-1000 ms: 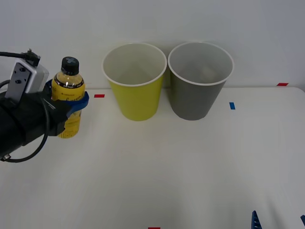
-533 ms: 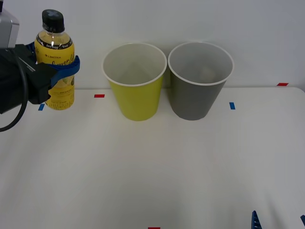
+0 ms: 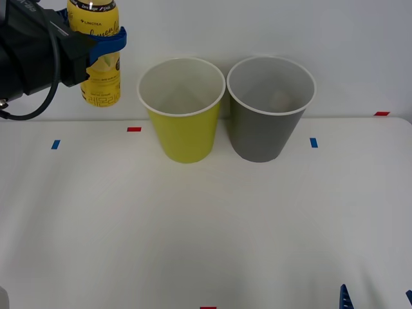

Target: Put cans in the gray bin and PET bottles in the light green bin.

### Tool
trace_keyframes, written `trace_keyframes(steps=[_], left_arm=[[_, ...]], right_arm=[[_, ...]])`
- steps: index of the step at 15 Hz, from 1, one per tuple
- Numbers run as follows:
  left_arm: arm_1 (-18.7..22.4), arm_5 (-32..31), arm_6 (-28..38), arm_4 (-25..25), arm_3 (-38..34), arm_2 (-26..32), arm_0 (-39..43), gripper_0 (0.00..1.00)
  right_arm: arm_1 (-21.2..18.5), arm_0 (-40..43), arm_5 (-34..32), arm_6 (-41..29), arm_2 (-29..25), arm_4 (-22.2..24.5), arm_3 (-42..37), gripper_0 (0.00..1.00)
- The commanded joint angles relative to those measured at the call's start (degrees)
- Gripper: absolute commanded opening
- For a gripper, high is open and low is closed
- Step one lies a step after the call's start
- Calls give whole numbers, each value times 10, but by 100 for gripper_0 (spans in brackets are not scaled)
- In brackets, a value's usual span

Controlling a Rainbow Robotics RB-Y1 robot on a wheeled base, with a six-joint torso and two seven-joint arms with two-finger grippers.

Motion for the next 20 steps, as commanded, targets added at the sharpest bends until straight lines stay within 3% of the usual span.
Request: trace_keyframes(steps=[1,3,12,20], left_arm=[[-2,-6,106,-64,5,-52,-42,0],[-1,-22,142,-95,35,-84,-69,0],[19,-271,115,-94,288,-224,-146,0],[23,-393,106,-100,370,-288,-156,0]], right_arm=[[0,0,0,0,0,0,0,100],[0,0,0,0,0,0,0,100],[0,0,0,0,0,0,0,100],[0,0,0,0,0,0,0,100]])
